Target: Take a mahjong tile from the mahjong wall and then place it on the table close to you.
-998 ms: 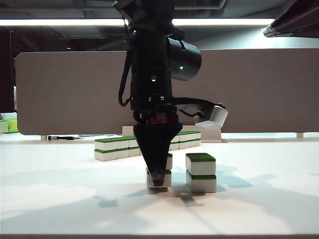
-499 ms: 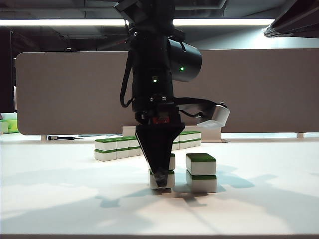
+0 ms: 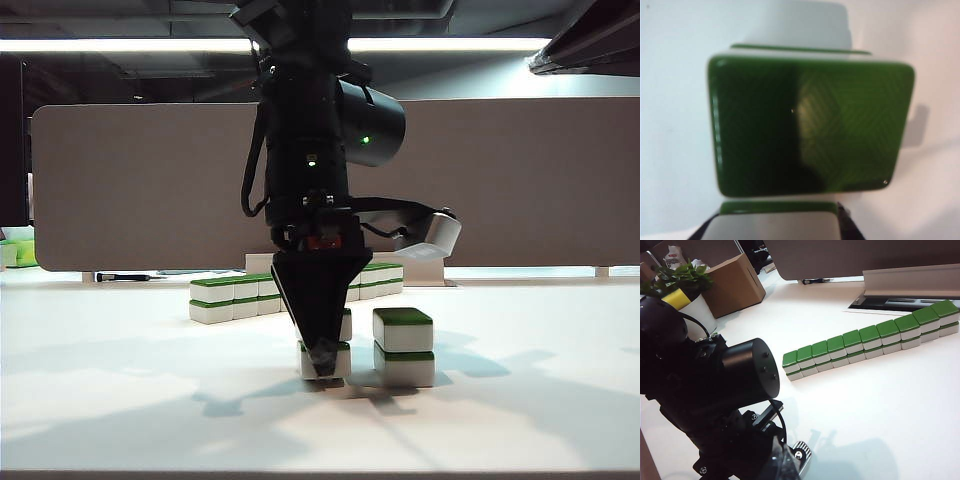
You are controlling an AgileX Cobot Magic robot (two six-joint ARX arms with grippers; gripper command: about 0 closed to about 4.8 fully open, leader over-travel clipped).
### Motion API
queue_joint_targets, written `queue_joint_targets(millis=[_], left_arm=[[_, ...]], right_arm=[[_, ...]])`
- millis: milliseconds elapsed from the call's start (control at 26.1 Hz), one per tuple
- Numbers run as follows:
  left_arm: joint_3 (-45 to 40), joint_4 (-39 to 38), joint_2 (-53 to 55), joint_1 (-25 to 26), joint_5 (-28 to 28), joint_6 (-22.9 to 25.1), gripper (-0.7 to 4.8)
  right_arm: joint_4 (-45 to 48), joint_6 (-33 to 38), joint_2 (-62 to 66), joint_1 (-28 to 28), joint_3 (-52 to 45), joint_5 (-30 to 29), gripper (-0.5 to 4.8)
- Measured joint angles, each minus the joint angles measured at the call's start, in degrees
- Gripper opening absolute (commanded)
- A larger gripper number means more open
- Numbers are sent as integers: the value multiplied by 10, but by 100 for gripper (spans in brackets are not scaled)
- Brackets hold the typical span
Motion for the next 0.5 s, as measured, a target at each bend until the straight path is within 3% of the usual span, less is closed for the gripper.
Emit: queue_joint_targets(millis=[499], left_arm=[[0,1,2,0,1,0,260]], right_arm=[[0,0,0,0,0,0,-1]])
